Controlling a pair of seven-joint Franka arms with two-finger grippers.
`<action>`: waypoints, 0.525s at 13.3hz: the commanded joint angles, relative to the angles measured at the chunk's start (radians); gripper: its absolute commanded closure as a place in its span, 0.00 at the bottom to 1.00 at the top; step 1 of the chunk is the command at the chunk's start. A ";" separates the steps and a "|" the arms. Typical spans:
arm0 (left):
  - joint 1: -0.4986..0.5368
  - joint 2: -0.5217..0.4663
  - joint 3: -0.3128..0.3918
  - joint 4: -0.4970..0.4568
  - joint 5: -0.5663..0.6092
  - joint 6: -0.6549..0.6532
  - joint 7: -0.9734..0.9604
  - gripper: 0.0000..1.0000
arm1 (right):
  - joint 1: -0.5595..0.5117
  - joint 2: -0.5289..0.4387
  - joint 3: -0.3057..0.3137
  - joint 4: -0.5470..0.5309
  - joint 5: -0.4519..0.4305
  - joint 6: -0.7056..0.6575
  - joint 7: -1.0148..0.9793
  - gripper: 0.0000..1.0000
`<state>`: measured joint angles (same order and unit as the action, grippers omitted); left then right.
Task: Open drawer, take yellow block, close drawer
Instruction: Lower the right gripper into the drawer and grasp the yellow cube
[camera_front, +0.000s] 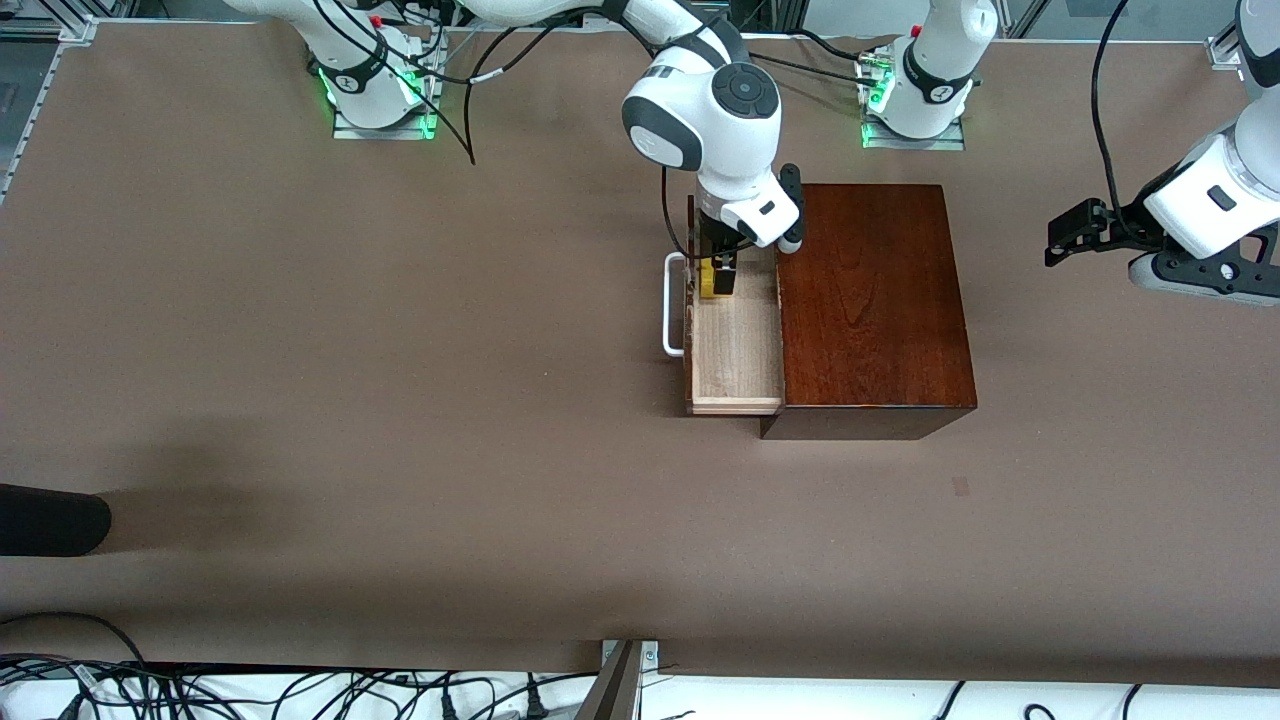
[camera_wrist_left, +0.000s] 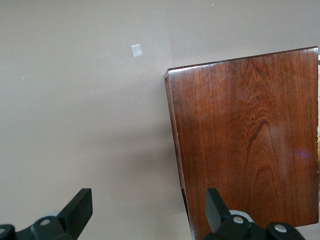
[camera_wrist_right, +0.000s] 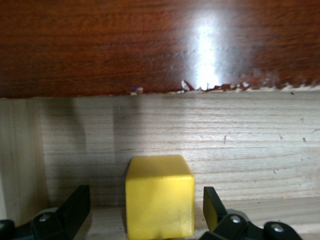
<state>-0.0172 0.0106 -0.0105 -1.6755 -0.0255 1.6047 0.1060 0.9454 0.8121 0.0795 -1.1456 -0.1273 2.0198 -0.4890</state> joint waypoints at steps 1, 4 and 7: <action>-0.010 0.011 0.004 0.025 0.022 -0.005 -0.008 0.00 | 0.004 0.036 -0.001 0.038 -0.021 0.005 -0.014 0.05; -0.010 0.009 0.004 0.023 0.021 -0.008 -0.008 0.00 | 0.004 0.042 -0.001 0.038 -0.037 0.017 -0.016 0.36; -0.010 0.011 0.004 0.025 0.021 -0.008 -0.008 0.00 | 0.004 0.045 -0.001 0.038 -0.037 0.017 0.000 0.96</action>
<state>-0.0173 0.0106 -0.0105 -1.6743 -0.0255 1.6047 0.1059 0.9456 0.8352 0.0795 -1.1441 -0.1525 2.0374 -0.4899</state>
